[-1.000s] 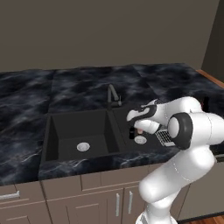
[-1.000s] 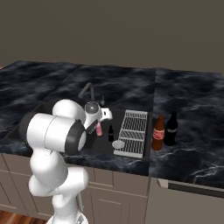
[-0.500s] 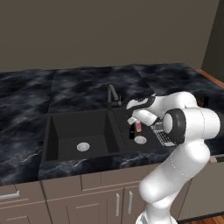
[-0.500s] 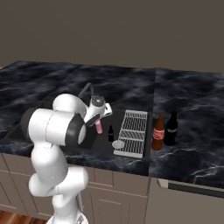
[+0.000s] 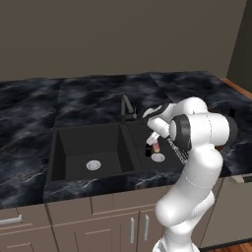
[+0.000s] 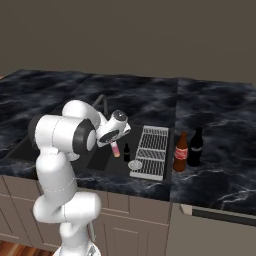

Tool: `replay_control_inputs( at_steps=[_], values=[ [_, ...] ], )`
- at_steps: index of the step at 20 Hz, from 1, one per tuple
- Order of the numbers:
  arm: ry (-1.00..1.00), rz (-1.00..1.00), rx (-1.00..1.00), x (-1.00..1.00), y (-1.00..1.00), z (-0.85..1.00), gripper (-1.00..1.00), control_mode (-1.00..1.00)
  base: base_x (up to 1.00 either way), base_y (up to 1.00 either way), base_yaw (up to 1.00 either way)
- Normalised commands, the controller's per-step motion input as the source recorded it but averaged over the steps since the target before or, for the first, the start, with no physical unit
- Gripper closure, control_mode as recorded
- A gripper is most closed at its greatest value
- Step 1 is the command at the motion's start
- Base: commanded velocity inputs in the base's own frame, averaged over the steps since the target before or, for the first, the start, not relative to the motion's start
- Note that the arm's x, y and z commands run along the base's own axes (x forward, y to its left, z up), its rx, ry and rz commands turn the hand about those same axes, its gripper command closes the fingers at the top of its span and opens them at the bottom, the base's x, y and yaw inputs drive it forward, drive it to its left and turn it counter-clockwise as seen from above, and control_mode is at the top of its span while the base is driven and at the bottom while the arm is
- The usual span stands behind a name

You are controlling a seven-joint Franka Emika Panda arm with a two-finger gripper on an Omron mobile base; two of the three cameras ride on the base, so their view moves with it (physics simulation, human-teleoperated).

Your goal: Place the large bottle from the dining counter next to the other large bottle outside the sink, and place the small bottle from the dining counter next to the other small bottle inside the sink.

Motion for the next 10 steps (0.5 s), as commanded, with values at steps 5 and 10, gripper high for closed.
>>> replay_control_inputs(
  at_steps=[5, 10],
  values=[
    [0.00, 0.11, -0.01, 0.01, 0.00, -0.12, 1.00, -1.00, 0.00, 0.00, 0.00],
    [0.00, 0.09, 0.00, 0.05, 0.00, -0.19, 1.00, -1.00, 0.00, 0.00, 0.00]
  ],
)
